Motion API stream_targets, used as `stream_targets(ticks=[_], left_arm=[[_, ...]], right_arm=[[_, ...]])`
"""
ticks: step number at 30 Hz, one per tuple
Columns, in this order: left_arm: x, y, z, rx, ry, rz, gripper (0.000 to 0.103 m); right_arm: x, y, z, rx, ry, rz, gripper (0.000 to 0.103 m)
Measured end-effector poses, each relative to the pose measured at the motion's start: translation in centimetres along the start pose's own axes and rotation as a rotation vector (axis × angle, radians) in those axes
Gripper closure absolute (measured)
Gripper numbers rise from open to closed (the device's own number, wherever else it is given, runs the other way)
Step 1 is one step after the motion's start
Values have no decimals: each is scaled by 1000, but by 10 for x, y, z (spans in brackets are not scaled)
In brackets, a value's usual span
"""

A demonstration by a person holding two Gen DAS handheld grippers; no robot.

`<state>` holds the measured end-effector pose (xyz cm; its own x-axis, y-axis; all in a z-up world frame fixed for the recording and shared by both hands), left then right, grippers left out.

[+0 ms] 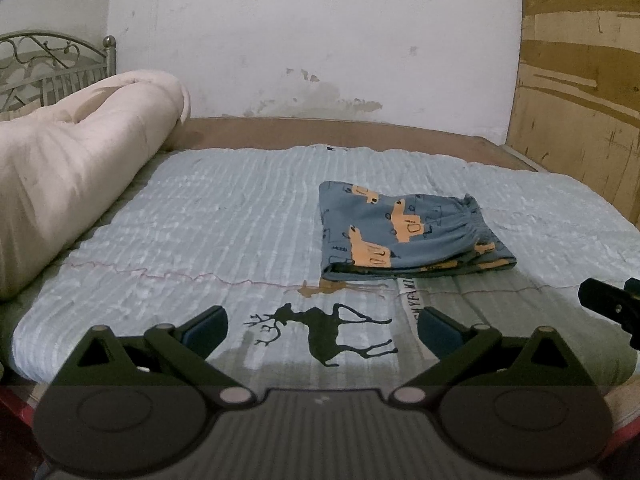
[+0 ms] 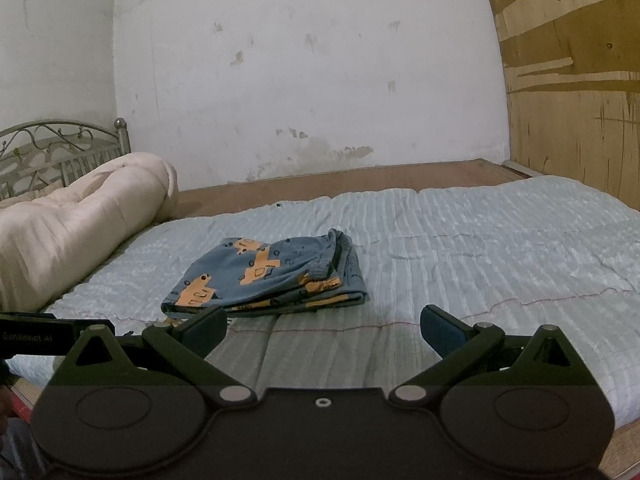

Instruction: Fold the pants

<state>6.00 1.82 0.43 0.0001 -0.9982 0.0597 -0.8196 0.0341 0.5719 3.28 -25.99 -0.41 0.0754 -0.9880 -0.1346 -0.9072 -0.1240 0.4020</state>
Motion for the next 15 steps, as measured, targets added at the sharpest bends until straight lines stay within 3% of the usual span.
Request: stream_targets(ticks=[15], left_arm=[[-3, -9, 2, -28, 11, 5, 0]], right_arm=[[0, -7, 4, -26, -4, 1, 1]])
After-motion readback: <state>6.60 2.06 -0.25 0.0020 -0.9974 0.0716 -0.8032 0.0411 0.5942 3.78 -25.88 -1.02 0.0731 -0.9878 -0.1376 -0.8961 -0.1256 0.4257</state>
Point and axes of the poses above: each gripper's, at about its wrist camera, not at the fingertips, and y roughly against the way its jaws point, x to its right, z to its underside, the point moved 2 cm from there along -y, roughly the way its jaws point, and after that the axes turned 4 degrees about z, right-handed, at the moved point
